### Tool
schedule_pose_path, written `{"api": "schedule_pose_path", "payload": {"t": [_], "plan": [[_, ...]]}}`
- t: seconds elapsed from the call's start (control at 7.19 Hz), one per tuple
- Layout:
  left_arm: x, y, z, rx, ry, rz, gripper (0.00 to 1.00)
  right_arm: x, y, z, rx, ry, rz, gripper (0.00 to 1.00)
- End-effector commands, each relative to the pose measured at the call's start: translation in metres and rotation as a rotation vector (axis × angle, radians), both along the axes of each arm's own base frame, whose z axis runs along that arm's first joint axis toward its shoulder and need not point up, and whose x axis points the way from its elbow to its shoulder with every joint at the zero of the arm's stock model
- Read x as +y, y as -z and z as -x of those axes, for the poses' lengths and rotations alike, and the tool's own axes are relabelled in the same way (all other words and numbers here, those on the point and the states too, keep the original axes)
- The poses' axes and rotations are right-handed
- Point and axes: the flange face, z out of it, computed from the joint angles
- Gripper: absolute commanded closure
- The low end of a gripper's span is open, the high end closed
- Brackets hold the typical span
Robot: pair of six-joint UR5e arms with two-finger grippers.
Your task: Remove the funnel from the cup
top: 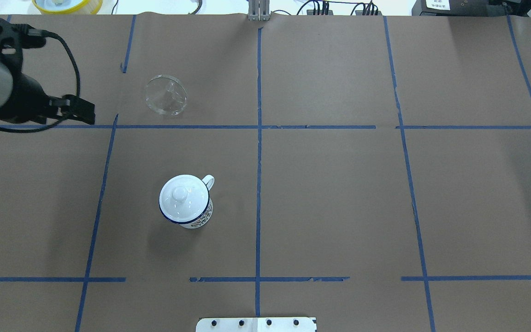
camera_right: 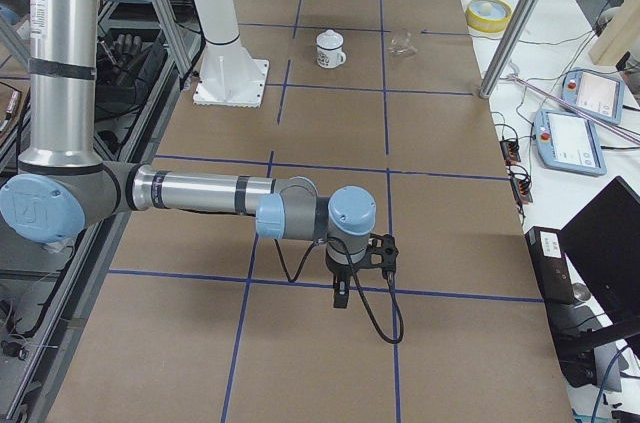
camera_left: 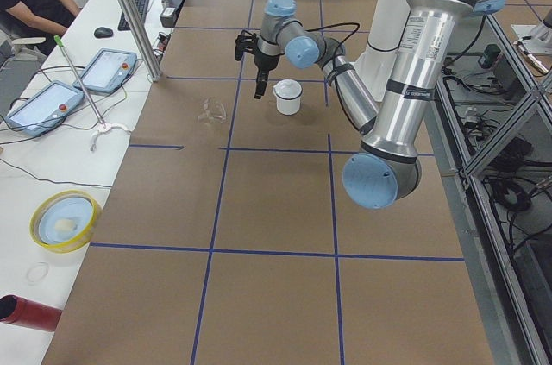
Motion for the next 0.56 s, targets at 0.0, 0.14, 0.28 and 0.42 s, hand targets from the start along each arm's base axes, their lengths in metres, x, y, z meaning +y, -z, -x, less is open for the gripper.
{"api": "schedule_pose_path", "payload": {"t": [0.0,0.14,0.28,0.42], "plan": [[-0.063,-0.058,0.093,-0.075,-0.09,-0.073,0.0,0.0,0.0,0.0,0.0,0.0,0.0,0.0],[-0.092,-0.102,0.137,-0.083,-0.16,-0.084,0.0,0.0,0.0,0.0,0.0,0.0,-0.001,0.0],[-0.115,-0.15,0.181,-0.09,-0.201,-0.112,0.0,0.0,0.0,0.0,0.0,0.0,0.001,0.0],[-0.119,-0.205,0.213,-0.091,-0.209,-0.116,0.0,0.0,0.0,0.0,0.0,0.0,0.0,0.0]]}}
